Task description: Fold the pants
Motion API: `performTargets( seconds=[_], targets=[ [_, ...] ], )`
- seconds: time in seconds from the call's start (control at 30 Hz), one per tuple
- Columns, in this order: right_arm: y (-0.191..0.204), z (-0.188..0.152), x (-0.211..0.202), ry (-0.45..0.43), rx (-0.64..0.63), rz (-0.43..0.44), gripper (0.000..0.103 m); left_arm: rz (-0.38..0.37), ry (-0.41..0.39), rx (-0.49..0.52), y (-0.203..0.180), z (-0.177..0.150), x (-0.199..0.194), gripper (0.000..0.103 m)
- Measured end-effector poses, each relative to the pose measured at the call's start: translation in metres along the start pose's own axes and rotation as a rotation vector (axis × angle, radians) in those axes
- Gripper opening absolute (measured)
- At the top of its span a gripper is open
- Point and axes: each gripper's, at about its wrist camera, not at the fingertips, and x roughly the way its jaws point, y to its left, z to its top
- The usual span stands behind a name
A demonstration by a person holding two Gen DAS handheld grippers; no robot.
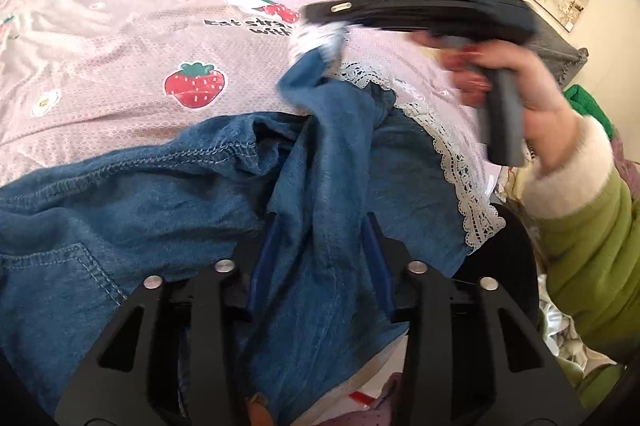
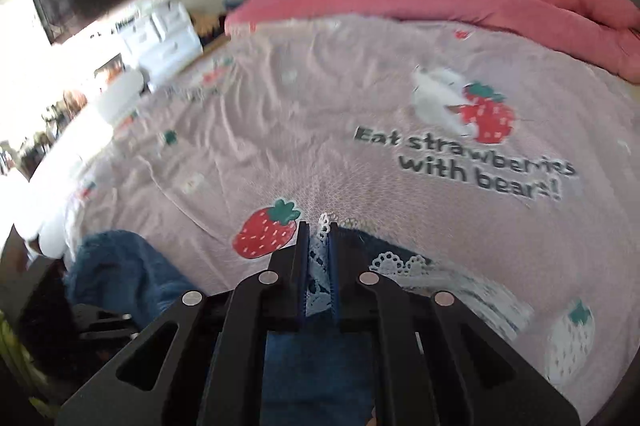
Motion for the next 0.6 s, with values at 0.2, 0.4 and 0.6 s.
performTargets(
  seconds=[0.2, 0.4, 0.6],
  targets=[
    [-0.026, -0.033, -0.083, -0.147, 0.094, -0.023, 0.008, 0.005, -0.010, 0.026, -0.010, 0.002, 0.001, 0.022],
    [-0.046, -0.093, -0.116, -0.150, 0.191, -0.057, 0.008, 0.020, -0.033, 0.134, -0.036, 0.002, -0.003, 0.022],
    [-0.052, -0.145, -0.128, -0.117, 0.263, -0.060, 0.008, 0.015, -0.048, 0.266, -0.059, -0.013, -0.009, 0.022]
  ],
)
